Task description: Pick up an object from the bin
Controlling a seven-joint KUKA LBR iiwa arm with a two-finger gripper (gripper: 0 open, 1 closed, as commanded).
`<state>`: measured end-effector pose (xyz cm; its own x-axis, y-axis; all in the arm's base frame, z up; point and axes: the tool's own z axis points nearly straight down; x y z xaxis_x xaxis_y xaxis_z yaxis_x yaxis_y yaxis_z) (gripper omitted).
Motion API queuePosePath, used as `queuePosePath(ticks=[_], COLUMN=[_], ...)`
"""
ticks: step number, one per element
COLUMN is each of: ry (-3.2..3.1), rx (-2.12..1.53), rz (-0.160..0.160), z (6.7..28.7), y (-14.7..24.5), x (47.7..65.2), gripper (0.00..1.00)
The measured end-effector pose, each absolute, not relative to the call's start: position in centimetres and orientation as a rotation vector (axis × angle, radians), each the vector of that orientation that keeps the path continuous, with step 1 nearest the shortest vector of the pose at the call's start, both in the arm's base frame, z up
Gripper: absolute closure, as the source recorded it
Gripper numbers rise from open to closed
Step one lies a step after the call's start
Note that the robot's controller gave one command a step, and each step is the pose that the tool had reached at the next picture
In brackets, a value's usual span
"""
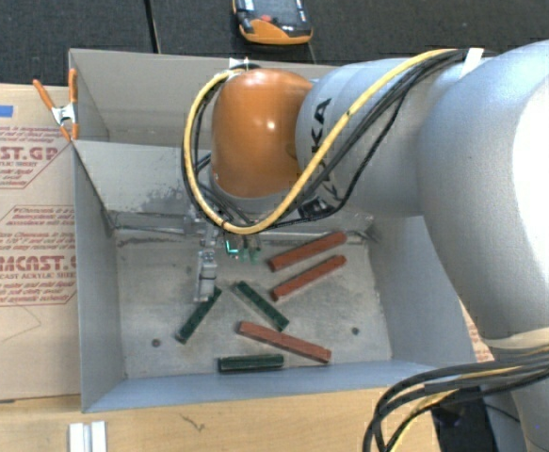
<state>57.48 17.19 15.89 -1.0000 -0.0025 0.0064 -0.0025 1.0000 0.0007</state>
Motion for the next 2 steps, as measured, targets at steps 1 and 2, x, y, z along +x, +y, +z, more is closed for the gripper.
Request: queuePosePath(ticks=[1, 2], ry=[-3.143, -3.124], rx=[0.001, 0.407], rz=[-0.003, -0.003], z=[16.4, 11.5], y=[17.1, 17.4], x=[57.7, 56.6], gripper=[0.00, 0.00])
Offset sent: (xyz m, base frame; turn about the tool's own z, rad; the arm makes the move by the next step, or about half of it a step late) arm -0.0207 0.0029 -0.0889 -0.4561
